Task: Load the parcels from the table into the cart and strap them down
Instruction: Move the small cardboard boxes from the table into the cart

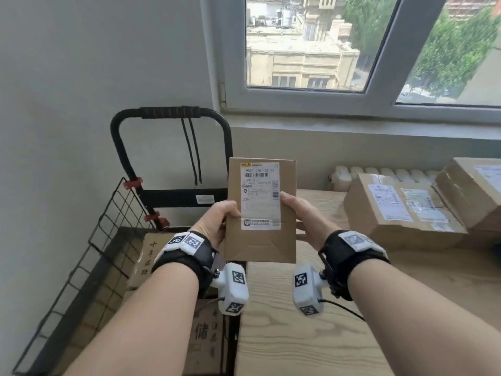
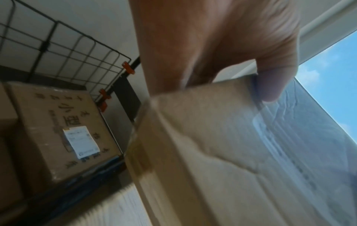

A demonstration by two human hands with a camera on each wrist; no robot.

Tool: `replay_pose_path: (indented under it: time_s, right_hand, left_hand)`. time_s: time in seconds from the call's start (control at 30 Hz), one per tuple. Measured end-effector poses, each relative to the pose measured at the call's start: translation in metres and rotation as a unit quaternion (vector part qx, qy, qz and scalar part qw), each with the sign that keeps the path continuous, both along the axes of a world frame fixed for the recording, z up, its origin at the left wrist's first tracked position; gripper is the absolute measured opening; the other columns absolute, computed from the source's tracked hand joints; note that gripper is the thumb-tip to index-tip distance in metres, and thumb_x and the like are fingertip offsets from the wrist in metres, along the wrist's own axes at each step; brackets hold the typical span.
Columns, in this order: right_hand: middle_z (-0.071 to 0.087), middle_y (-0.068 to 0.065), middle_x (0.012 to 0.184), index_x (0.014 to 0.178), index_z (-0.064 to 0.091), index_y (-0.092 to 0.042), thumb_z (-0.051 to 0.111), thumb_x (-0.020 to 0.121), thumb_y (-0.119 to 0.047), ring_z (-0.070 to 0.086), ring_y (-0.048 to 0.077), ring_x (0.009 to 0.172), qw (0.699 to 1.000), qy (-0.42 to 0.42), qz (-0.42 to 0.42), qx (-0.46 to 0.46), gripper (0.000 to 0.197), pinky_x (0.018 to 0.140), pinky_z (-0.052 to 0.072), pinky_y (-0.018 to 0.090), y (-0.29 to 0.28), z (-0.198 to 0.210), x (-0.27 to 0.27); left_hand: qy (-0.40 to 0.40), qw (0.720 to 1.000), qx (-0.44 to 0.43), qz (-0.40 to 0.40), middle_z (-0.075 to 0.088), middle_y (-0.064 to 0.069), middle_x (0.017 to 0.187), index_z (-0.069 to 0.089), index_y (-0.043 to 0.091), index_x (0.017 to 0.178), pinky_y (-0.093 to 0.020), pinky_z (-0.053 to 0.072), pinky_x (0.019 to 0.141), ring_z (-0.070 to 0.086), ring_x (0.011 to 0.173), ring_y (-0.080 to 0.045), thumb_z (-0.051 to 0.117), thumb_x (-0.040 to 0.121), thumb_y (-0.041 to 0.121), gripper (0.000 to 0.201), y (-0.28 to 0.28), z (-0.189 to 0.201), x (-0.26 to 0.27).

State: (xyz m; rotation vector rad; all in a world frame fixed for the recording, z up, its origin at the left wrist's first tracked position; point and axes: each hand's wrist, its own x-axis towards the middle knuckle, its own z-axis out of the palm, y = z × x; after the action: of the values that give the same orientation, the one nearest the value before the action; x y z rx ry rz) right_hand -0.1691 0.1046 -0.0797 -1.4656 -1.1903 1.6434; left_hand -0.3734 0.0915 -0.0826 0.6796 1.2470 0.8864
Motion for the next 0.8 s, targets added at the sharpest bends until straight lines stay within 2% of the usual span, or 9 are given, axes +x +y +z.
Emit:
replay_pose_path:
  time_s: [0.1, 0.2, 0.3, 0.37, 0.43, 0.57, 0.7, 0.8]
  right_hand:
    - [0.069, -0.002, 0.116, 0.124, 0.057, -0.028, 0.062, 0.083, -0.059, 0.065, 0.019, 0.107, 1.000, 0.009, 0.022, -0.014, 0.052, 0.090, 0.052, 0.040, 0.006, -0.008, -0.016]
    - [0.067, -0.002, 0.120, 0.128, 0.055, -0.028, 0.065, 0.078, -0.063, 0.063, 0.020, 0.110, 0.999, 0.011, 0.049, -0.021, 0.061, 0.099, 0.048, 0.046, 0.012, -0.014, -0.031]
    - [0.065, 0.000, 0.121, 0.128, 0.056, -0.026, 0.066, 0.077, -0.063, 0.061, 0.021, 0.111, 0.997, 0.008, 0.074, -0.021, 0.063, 0.101, 0.046, 0.048, 0.018, -0.019, -0.049]
    - [0.067, 0.000, 0.118, 0.126, 0.057, -0.024, 0.065, 0.080, -0.060, 0.062, 0.021, 0.110, 0.995, 0.005, 0.090, -0.031, 0.059, 0.102, 0.046, 0.048, 0.018, -0.022, -0.064]
    - [0.069, 0.000, 0.114, 0.121, 0.060, -0.024, 0.062, 0.084, -0.058, 0.062, 0.021, 0.109, 0.994, 0.002, 0.101, -0.047, 0.050, 0.101, 0.046, 0.046, 0.016, -0.030, -0.078]
    - [0.069, -0.001, 0.114, 0.120, 0.061, -0.025, 0.060, 0.087, -0.055, 0.061, 0.021, 0.110, 0.992, -0.015, 0.103, -0.070, 0.045, 0.094, 0.049, 0.044, 0.015, -0.045, -0.110]
    - [0.062, 0.005, 0.125, 0.129, 0.057, -0.018, 0.059, 0.090, -0.051, 0.059, 0.027, 0.114, 0.987, -0.039, 0.115, -0.109, 0.050, 0.092, 0.053, 0.044, 0.016, -0.067, -0.150]
    - [0.061, 0.009, 0.125, 0.132, 0.055, -0.015, 0.055, 0.093, -0.049, 0.061, 0.029, 0.108, 0.983, -0.066, 0.112, -0.132, 0.052, 0.088, 0.055, 0.043, 0.014, -0.090, -0.178]
  left_hand:
    - [0.017, 0.999, 0.005, 0.029, 0.066, -0.012, 0.091, 0.065, 0.010, 0.103, -0.036, 0.046, 0.078, 0.058, 0.080, -0.027, 0.055, 0.058, 0.021, 0.048, -0.005, -0.004, -0.018]
    - [0.032, 0.997, -0.003, 0.074, 0.062, -0.011, 0.085, 0.064, 0.012, 0.091, -0.033, 0.042, 0.069, 0.055, 0.071, -0.024, 0.056, 0.059, 0.022, 0.034, -0.013, -0.003, -0.029]
    - [0.067, 0.992, 0.001, 0.107, 0.058, -0.009, 0.083, 0.061, 0.013, 0.089, -0.028, 0.037, 0.062, 0.050, 0.068, -0.020, 0.055, 0.074, 0.018, 0.016, -0.019, -0.002, -0.044]
    - [0.087, 0.989, -0.014, 0.116, 0.057, -0.005, 0.075, 0.059, 0.013, 0.087, -0.021, 0.038, 0.053, 0.048, 0.061, -0.017, 0.051, 0.081, 0.015, 0.010, -0.020, -0.007, -0.058]
    - [0.101, 0.985, -0.038, 0.131, 0.057, -0.003, 0.074, 0.060, 0.013, 0.088, -0.020, 0.037, 0.051, 0.049, 0.061, -0.017, 0.053, 0.078, 0.017, 0.013, -0.024, -0.015, -0.071]
    - [0.143, 0.974, -0.057, 0.165, 0.066, -0.007, 0.088, 0.068, 0.013, 0.094, -0.029, 0.042, 0.064, 0.056, 0.078, -0.024, 0.062, 0.056, 0.024, 0.040, -0.032, -0.032, -0.102]
    - [0.151, 0.971, -0.083, 0.167, 0.070, -0.011, 0.098, 0.068, 0.010, 0.104, -0.032, 0.047, 0.069, 0.061, 0.085, -0.028, 0.061, 0.058, 0.021, 0.048, -0.032, -0.057, -0.143]
    - [0.157, 0.971, -0.108, 0.145, 0.069, -0.011, 0.098, 0.067, 0.009, 0.101, -0.034, 0.048, 0.072, 0.061, 0.085, -0.029, 0.062, 0.055, 0.022, 0.048, -0.030, -0.080, -0.171]
